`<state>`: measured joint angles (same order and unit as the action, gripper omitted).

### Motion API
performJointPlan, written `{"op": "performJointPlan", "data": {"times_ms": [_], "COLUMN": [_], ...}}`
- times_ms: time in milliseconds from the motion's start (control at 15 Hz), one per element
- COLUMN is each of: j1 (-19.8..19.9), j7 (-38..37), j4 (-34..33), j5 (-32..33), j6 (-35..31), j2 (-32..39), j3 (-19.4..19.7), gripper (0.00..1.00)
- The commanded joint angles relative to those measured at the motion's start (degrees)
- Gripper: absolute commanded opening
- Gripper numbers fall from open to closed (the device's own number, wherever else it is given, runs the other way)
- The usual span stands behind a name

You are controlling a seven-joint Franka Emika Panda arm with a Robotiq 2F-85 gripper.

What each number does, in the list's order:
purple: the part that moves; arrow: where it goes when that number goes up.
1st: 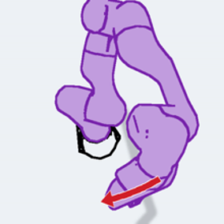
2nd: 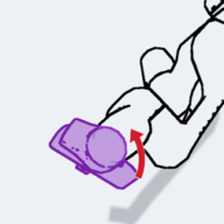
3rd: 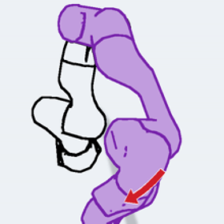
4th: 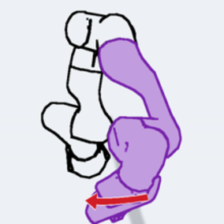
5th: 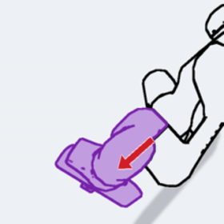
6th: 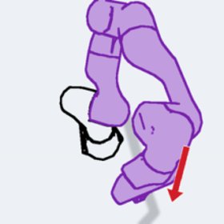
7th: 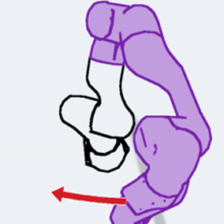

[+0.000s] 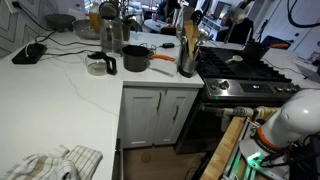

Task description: Pick up the silver spoon and put it on the hob of the cooker

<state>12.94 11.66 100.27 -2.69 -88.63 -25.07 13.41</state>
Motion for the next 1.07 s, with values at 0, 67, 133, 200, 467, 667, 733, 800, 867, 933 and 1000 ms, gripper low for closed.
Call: {"op": "performJointPlan", "data": {"times_ms": [0, 67, 133, 200, 467, 667, 733, 800, 867, 933, 1000], "j1": [0.76, 0.94, 1.17, 1.51, 3.29, 5.05, 5.69, 6.26, 6.73, 7.0, 7.14], "j7": [-3.22, -4.21, -5.27, -6.42, -11.05, -14.82, -16.22, -17.7, -19.23, -20.68, -21.51], "j4": [2.38, 3.23, 4.38, 5.59, 9.5, 13.02, 14.14, 15.03, 16.09, 17.28, 17.96], "j5": [10.39, 13.03, 15.73, 18.31, 28.13, 35.06, 37.36, 39.49, 41.72, 43.54, 44.69], "j6": [0.76, 0.57, 0.15, -0.18, -0.12, -0.43, -0.82, -0.98, -1.12, -1.77, -2.39], "j2": [-0.96, -0.8, -0.62, -0.54, 0.46, 1.91, 2.72, 3.84, 4.89, 5.89, 7.23], "j3": [-2.08, -2.27, -2.34, -2.3, -1.71, -1.02, -0.61, -0.24, 0.32, 0.99, 1.85], "gripper": [0.01, 0.01, 0.01, 0.01, 0.01, 0.01, 0.01, 0.01, 0.01, 0.01, 0.01]}}
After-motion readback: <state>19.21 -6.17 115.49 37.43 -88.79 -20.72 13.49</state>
